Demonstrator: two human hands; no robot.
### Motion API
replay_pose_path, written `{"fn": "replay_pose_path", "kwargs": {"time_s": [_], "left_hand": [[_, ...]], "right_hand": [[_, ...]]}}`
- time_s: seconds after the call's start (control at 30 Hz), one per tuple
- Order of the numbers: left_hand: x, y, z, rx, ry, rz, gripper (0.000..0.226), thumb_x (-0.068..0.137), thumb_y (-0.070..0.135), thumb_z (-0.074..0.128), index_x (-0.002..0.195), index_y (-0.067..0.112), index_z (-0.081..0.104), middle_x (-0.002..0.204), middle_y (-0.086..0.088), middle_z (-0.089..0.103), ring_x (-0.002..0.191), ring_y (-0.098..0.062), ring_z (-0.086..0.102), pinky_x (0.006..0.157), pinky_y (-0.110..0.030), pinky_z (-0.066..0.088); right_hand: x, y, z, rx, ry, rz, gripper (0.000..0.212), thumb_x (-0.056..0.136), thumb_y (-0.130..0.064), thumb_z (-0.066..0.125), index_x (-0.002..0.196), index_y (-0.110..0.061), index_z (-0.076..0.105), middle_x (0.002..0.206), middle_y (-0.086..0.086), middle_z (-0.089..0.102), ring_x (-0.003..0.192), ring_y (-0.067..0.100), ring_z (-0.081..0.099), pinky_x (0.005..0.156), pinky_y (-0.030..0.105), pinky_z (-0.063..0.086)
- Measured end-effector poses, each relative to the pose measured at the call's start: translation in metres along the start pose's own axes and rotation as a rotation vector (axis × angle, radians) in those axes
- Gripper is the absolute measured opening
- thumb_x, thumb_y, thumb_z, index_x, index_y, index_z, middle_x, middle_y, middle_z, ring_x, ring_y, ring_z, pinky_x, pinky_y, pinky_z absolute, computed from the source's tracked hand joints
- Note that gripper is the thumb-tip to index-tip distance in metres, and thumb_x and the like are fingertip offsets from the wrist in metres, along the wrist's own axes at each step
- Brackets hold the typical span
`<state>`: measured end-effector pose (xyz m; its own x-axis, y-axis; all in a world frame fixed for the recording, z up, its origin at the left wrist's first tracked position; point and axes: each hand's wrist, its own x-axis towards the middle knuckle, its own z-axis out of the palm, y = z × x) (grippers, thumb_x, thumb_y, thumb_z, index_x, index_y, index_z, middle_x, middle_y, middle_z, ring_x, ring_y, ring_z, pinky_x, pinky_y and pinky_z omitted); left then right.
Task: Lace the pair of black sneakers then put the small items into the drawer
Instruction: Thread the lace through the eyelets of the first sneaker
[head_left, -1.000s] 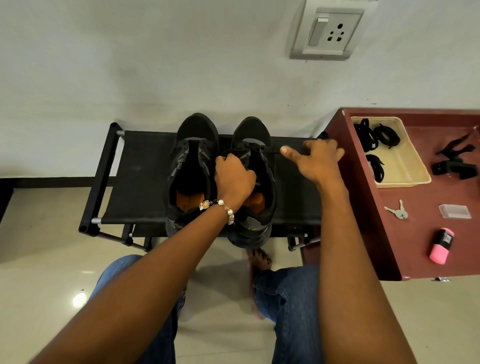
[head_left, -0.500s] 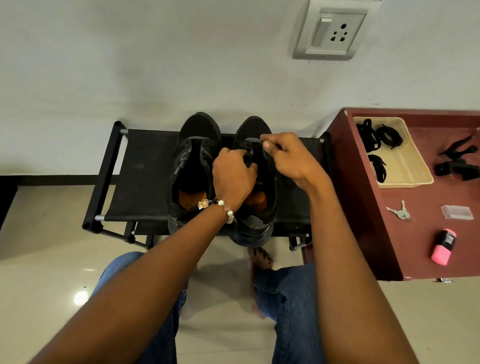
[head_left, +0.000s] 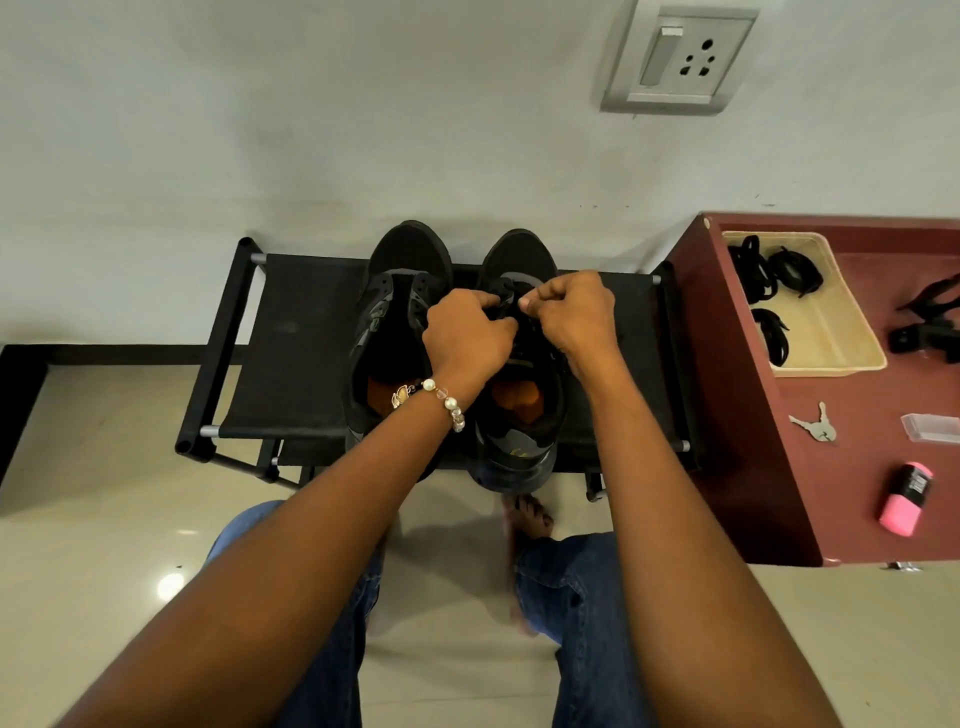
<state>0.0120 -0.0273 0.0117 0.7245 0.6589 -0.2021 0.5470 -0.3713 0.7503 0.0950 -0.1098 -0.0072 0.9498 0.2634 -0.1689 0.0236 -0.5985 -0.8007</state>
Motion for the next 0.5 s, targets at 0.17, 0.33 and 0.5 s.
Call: {"fn": "replay_pose_path", "kwargs": {"time_s": [0.17, 0.33, 0.5], "left_hand": [[0.005, -0.001, -0.003, -0.052, -0.077, -0.021, 0.036, 0.083, 0.024, 0.072, 0.118, 0.018, 0.068, 0.112, -0.002, 0.068, 0.104, -0.019, 0.062, 0.087, -0.032, 0.053], [0.016, -0.001, -0.009, -0.178, -0.180, -0.046, 0.021, 0.095, 0.027, 0.059, 0.097, 0.014, 0.075, 0.097, -0.004, 0.070, 0.094, -0.017, 0.064, 0.086, -0.031, 0.052], [0.026, -0.008, 0.001, -0.073, -0.049, 0.016, 0.020, 0.094, 0.015, 0.060, 0.110, 0.016, 0.073, 0.111, -0.006, 0.070, 0.109, -0.019, 0.062, 0.096, -0.029, 0.050]], "right_hand": [[0.002, 0.000, 0.013, 0.204, 0.067, 0.185, 0.013, 0.080, -0.008, 0.077, 0.069, -0.002, 0.073, 0.071, 0.000, 0.070, 0.081, 0.013, 0.068, 0.079, 0.034, 0.058], [0.010, 0.002, 0.012, 0.421, -0.013, 0.360, 0.010, 0.069, -0.003, 0.083, 0.075, -0.003, 0.076, 0.083, 0.016, 0.073, 0.084, 0.030, 0.071, 0.081, 0.046, 0.059], [0.006, -0.010, 0.003, 0.402, -0.086, 0.365, 0.025, 0.079, 0.009, 0.069, 0.102, 0.016, 0.067, 0.104, 0.033, 0.067, 0.085, 0.034, 0.068, 0.083, 0.053, 0.056]]}}
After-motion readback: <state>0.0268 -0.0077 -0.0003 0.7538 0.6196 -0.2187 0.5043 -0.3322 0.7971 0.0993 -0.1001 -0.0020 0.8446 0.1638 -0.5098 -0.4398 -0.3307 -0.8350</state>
